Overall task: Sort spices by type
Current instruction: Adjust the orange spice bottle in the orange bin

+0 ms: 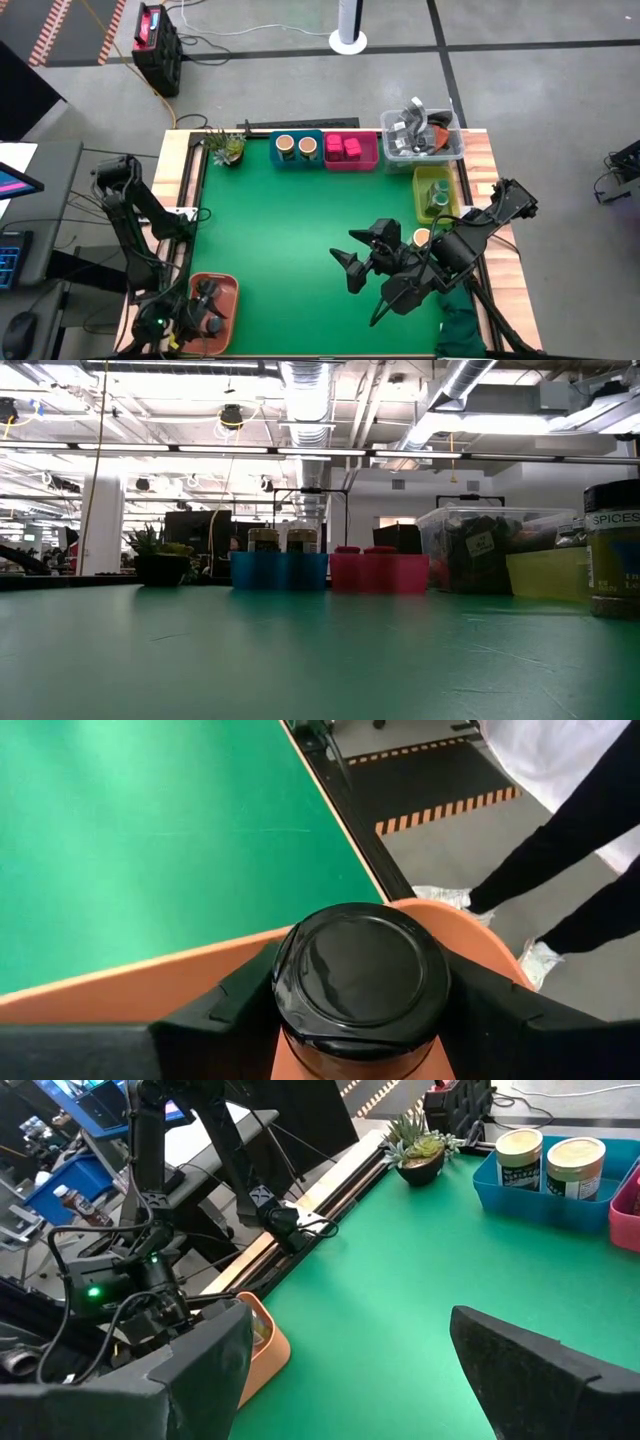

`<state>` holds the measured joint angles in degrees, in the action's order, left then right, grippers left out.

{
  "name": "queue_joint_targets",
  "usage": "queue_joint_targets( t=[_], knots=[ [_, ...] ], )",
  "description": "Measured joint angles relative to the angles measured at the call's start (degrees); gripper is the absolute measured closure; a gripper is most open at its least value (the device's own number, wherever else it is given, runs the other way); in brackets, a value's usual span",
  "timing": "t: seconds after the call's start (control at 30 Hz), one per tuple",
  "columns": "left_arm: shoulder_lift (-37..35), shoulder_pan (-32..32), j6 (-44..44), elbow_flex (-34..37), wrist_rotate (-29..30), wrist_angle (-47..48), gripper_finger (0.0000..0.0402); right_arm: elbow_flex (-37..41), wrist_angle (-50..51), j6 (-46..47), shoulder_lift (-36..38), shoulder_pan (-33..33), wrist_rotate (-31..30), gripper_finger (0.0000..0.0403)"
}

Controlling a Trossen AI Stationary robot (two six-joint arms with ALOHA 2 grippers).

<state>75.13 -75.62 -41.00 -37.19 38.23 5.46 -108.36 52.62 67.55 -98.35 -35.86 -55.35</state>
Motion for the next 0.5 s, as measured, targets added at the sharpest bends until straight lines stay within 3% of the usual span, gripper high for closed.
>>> queue_joint_targets(
  t=[0.5],
  knots=[
    [-0.06, -0.38, -0.03, -0.04, -2.47, 2.62, 0.0146, 0.0, 0.01, -0.02, 0.0, 0.0, 0.0, 0.0042]
  ],
)
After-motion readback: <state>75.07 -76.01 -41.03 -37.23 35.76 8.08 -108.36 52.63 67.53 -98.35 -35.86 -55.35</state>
